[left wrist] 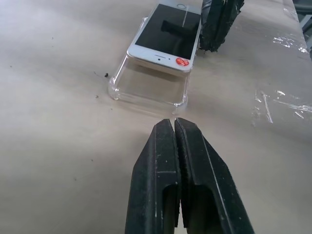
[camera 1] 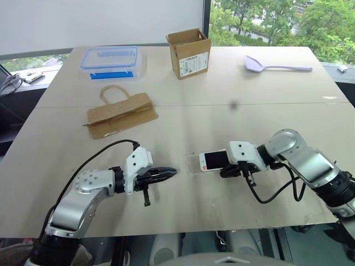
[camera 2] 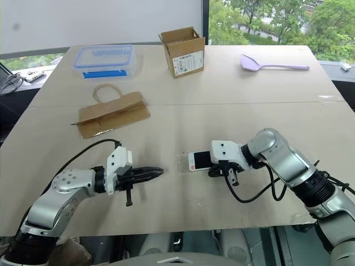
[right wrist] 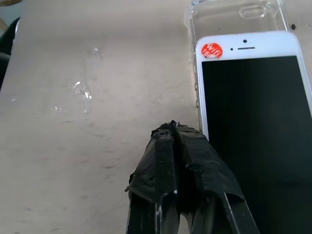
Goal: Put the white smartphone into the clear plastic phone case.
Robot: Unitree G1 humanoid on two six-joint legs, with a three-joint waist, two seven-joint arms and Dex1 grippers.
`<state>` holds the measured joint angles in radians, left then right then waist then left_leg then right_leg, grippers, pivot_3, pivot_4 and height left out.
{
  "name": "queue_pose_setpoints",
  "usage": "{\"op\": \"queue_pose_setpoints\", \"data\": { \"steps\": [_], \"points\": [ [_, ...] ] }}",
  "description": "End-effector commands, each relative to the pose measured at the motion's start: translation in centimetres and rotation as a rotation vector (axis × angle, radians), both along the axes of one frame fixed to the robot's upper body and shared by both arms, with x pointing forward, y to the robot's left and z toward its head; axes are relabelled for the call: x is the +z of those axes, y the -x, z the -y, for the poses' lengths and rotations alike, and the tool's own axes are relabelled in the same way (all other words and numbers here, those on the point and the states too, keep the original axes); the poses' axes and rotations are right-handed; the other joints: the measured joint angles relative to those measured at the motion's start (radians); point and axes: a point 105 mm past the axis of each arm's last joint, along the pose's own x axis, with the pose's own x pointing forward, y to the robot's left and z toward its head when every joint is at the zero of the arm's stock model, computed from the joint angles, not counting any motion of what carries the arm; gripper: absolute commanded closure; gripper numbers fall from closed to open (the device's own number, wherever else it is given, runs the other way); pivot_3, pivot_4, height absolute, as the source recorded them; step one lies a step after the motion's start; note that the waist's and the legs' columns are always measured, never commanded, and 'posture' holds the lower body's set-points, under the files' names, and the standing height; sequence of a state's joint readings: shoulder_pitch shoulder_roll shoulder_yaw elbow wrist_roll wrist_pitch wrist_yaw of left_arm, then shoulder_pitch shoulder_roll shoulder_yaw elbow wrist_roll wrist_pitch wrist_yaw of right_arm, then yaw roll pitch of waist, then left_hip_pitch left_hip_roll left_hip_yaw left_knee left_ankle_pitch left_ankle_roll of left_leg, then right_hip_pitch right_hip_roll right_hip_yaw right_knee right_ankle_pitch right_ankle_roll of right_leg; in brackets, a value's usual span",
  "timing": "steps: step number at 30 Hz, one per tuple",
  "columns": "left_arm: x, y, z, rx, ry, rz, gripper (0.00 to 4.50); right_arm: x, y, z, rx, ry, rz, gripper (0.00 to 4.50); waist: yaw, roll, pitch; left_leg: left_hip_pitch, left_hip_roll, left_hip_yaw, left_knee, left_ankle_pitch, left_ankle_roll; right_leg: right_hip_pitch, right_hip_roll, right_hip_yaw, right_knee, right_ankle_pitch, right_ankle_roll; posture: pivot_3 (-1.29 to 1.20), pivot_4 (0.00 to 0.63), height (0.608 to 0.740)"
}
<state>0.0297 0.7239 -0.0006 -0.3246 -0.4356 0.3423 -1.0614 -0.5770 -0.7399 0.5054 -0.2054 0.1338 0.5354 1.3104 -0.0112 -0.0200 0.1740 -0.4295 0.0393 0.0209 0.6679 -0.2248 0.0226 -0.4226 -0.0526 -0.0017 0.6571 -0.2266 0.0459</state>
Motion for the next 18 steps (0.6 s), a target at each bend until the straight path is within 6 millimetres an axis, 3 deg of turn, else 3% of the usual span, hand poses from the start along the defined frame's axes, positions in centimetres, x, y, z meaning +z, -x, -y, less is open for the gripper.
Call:
{"op": "queue_pose_setpoints", "data": {
  "steps": [1,7,11,15,18],
  "points": [
    [0.7,0.0,0.2,-0.012,0.011,0.038,4.42,1.0,-0.4,-0.3,0.021,-0.012,0.047,4.5,0.0,0.0,0.0,0.0,0.0,0.0,0.0,0.0,0.0,0.0,0.0,0.0,0.0,0.0,0.0,0.0,0.15,0.74],
    [0.9,0.2,0.1,-0.011,0.014,0.038,4.42,3.1,0.8,-1.2,0.065,-0.125,-0.019,4.5,0.0,0.0,0.0,0.0,0.0,0.0,0.0,0.0,0.0,0.0,0.0,0.0,0.0,0.0,0.0,0.0,0.15,0.74],
    [1.3,0.2,0.4,-0.013,0.018,0.04,4.42,4.6,-0.1,-2.8,0.039,-0.23,0.027,4.5,-0.003,0.0,0.0,0.001,0.0,-0.001,0.0,0.0,0.0,0.0,0.0,0.0,0.001,0.0,0.0,0.0,0.15,0.74],
    [1.6,0.0,0.9,-0.015,0.023,0.042,4.42,4.0,-2.7,-3.9,-0.044,-0.237,0.151,4.5,-0.001,0.0,0.0,0.001,0.0,0.0,0.0,0.0,0.0,0.0,0.001,0.0,0.001,0.0,0.0,0.0,0.15,0.74],
    [1.8,-0.1,1.2,-0.016,0.025,0.043,4.42,2.2,-3.1,-3.9,-0.045,-0.182,0.161,4.5,0.003,0.0,0.0,-0.001,-0.001,0.001,0.0,0.0,0.0,0.0,0.0,0.0,0.0,0.0,0.0,0.0,0.15,0.74]
  ]
}}
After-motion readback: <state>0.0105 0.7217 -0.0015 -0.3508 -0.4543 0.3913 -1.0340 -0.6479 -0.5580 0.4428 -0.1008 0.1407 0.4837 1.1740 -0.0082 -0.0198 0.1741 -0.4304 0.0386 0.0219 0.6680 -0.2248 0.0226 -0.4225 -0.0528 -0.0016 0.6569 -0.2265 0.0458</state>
